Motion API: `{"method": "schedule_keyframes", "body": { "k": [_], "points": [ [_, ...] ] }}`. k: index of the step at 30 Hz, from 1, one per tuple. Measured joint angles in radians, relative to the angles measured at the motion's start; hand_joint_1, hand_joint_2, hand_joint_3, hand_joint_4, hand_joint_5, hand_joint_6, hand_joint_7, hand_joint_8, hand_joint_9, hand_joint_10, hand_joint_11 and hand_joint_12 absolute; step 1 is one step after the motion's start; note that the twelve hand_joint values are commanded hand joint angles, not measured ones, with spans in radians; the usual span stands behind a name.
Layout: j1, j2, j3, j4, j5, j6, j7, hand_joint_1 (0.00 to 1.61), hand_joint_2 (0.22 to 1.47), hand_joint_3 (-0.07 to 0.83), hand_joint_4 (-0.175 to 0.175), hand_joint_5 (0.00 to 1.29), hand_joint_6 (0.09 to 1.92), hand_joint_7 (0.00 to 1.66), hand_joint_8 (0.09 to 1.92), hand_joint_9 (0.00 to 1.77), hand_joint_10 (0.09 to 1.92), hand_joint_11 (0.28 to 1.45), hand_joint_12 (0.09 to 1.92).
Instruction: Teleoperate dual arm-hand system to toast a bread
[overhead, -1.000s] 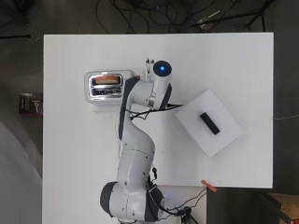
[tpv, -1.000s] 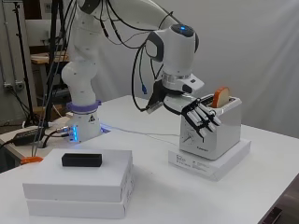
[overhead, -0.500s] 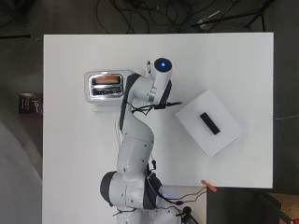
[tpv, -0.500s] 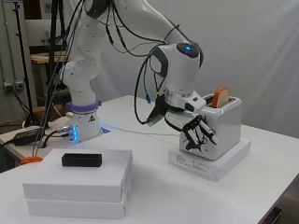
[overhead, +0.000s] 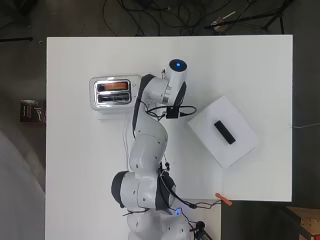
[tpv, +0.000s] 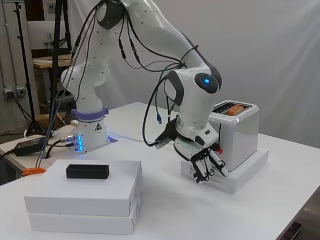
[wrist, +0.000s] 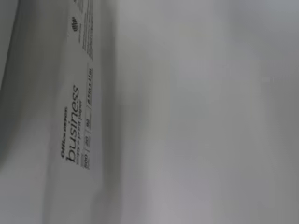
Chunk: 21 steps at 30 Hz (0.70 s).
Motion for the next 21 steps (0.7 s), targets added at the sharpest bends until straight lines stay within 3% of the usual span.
{"method": "schedule_keyframes", "body": {
  "k": [2,4,6,8,11,15,21],
  "points": [
    [0.002,-0.035,0.011,-0.003,-0.015,0.023,0.017,0.02,1.21,-0.001,-0.005,0.30,0.09,0.69,0.13,0.85,0.25,0.63,0.35],
    [0.001,-0.103,0.029,-0.025,-0.058,0.045,0.059,0.00,1.18,-0.007,0.012,0.28,0.09,0.43,0.09,0.61,0.09,0.56,0.09],
    [-0.007,-0.203,0.064,-0.061,-0.130,0.065,0.115,0.00,1.16,-0.010,0.018,0.26,0.09,0.30,0.09,0.43,0.09,0.49,0.09],
    [-0.011,-0.318,0.112,-0.096,-0.238,0.071,0.174,0.00,1.16,-0.010,0.017,0.26,0.09,0.26,0.09,0.37,0.09,0.45,0.09],
    [0.012,-0.463,0.152,-0.110,-0.376,0.059,0.215,0.00,1.16,-0.004,-0.014,0.25,0.09,0.23,0.09,0.33,0.09,0.43,0.09],
    [0.004,-0.655,0.189,-0.158,-0.402,0.041,0.249,0.00,1.17,-0.001,-0.036,0.22,0.09,0.19,0.09,0.30,0.09,0.41,0.09],
    [-0.045,-0.926,0.302,-0.287,-0.437,-0.031,0.301,0.00,1.16,-0.002,0.003,0.21,0.09,0.15,0.09,0.25,0.09,0.39,0.09]
  ]
}}
